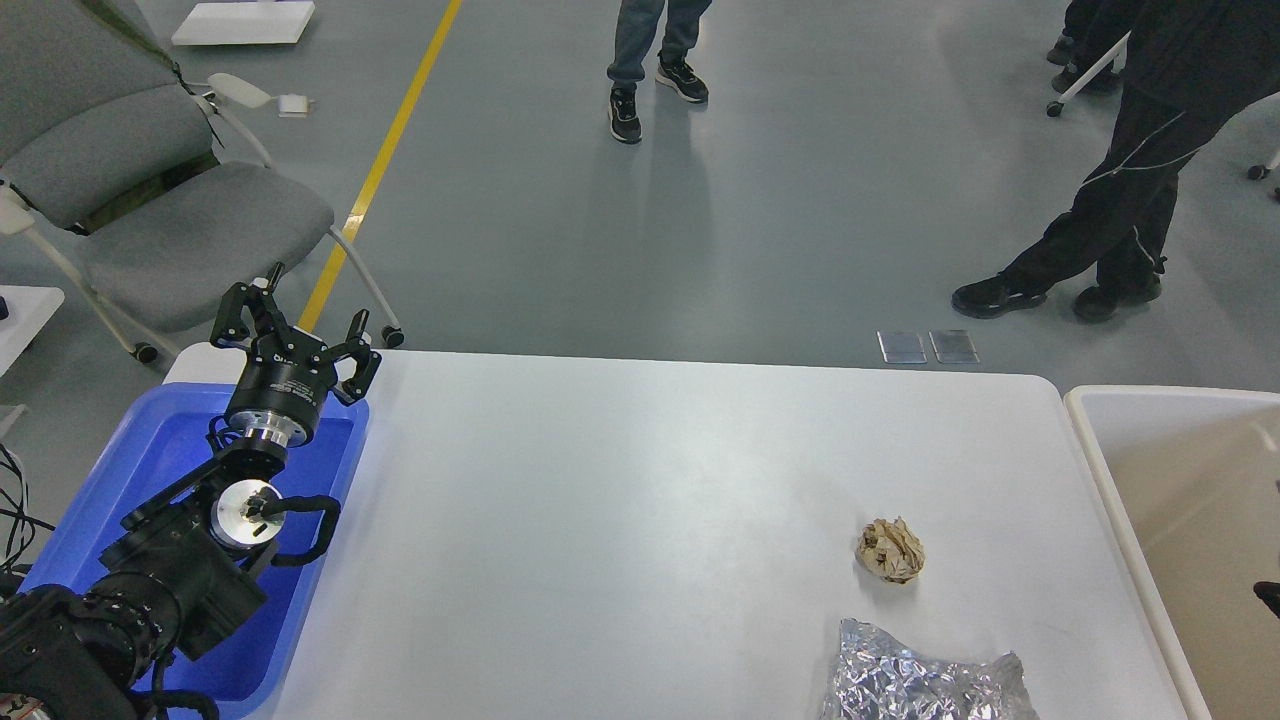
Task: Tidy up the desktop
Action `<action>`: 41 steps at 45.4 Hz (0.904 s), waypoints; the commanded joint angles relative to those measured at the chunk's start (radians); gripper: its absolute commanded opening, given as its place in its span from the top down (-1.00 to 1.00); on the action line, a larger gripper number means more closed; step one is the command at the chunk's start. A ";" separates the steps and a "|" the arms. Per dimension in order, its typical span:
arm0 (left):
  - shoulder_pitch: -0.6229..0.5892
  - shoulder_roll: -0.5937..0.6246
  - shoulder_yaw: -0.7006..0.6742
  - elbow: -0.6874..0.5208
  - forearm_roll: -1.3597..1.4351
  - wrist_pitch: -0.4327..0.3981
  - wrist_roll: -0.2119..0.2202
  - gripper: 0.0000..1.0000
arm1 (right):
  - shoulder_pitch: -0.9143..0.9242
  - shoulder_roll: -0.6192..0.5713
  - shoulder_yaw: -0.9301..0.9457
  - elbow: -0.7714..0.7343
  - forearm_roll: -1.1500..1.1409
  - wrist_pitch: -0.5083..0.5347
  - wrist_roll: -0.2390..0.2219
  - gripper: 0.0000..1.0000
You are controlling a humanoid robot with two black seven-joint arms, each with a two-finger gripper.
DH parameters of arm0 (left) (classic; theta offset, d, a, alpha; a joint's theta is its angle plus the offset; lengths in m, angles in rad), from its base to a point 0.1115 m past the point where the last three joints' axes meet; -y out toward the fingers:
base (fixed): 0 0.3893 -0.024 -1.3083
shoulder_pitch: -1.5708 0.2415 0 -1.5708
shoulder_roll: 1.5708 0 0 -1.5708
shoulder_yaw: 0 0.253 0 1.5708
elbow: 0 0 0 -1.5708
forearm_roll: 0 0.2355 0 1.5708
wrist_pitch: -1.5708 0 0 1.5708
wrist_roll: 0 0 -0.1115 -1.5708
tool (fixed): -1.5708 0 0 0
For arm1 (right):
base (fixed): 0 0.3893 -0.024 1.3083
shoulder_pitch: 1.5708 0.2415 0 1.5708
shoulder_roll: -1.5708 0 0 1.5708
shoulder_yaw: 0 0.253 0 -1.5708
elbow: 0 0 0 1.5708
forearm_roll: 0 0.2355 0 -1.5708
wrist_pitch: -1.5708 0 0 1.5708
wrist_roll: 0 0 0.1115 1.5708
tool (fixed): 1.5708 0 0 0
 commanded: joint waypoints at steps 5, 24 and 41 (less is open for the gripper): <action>0.000 0.000 0.001 -0.001 0.000 0.000 0.000 -1.00 | 0.067 0.015 0.007 0.003 0.001 0.012 0.002 -1.00; 0.000 0.000 -0.001 0.001 -0.002 0.000 0.000 -1.00 | 0.084 -0.239 0.491 0.575 0.117 0.045 0.039 -1.00; 0.000 0.000 0.001 0.001 -0.002 0.000 0.000 -1.00 | -0.198 -0.134 0.910 0.921 -0.176 0.035 0.319 -1.00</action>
